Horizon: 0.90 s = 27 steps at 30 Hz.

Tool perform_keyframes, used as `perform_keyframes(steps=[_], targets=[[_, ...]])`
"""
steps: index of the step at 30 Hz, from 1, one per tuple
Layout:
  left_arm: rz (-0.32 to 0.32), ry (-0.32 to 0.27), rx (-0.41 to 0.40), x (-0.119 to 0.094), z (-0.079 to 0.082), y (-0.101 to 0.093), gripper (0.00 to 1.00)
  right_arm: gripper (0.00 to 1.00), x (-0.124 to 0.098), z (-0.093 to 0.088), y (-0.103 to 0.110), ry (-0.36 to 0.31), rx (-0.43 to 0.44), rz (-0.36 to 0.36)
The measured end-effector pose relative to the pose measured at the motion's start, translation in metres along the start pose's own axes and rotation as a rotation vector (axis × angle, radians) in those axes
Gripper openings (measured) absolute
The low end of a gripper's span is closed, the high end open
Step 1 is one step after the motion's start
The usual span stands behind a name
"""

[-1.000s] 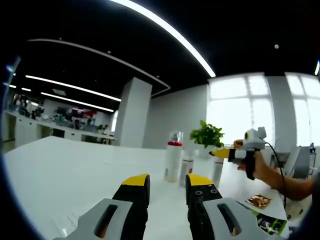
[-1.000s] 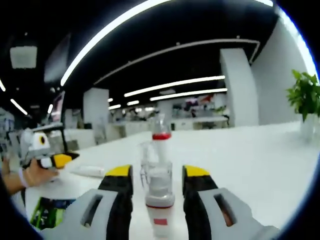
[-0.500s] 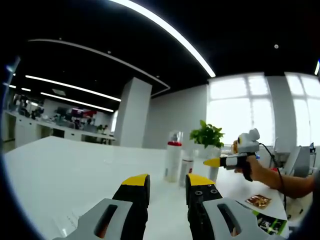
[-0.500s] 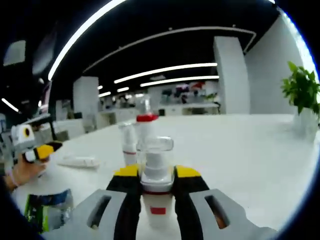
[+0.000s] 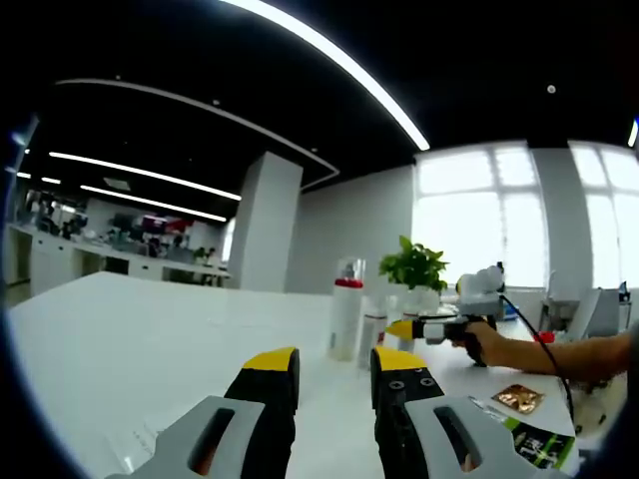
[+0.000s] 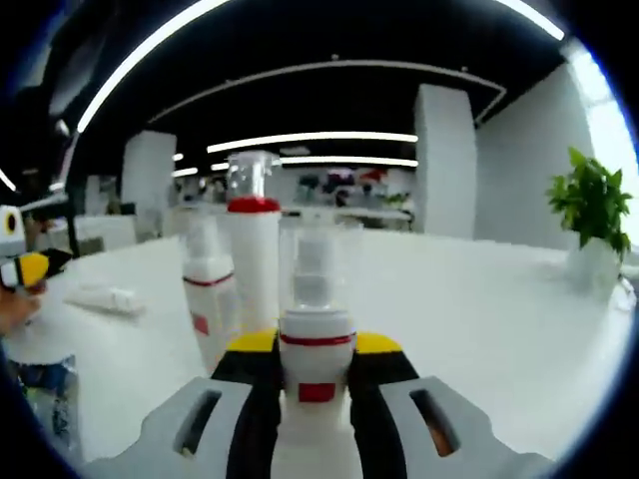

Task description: Arrange the skincare products in the storage area until every visible bottle or jar stands upright without overlapping.

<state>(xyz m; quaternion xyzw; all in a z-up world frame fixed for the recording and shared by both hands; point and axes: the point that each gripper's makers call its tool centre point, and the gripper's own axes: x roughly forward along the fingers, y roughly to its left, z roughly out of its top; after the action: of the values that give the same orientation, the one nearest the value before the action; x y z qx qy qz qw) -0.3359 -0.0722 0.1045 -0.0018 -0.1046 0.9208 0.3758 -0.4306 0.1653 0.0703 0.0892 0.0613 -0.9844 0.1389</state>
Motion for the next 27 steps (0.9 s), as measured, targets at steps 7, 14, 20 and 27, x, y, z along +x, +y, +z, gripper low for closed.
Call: perform_keyframes(steps=[7,14,20,27], targets=[[-0.001,-0.015,-0.011,-0.001,0.003,0.000,0.29,0.38,-0.005,-0.025,0.014,0.119,-0.018,0.019],[0.000,-0.023,-0.017,-0.002,0.005,0.000,0.28,0.35,-0.018,-0.041,0.006,0.193,0.041,0.023],[0.000,-0.021,-0.015,-0.002,0.004,0.000,0.28,0.19,-0.018,-0.043,0.007,0.204,0.051,0.013],[-0.001,-0.017,-0.013,-0.001,0.004,0.000,0.28,0.19,-0.008,-0.042,0.004,0.205,0.048,-0.017]])
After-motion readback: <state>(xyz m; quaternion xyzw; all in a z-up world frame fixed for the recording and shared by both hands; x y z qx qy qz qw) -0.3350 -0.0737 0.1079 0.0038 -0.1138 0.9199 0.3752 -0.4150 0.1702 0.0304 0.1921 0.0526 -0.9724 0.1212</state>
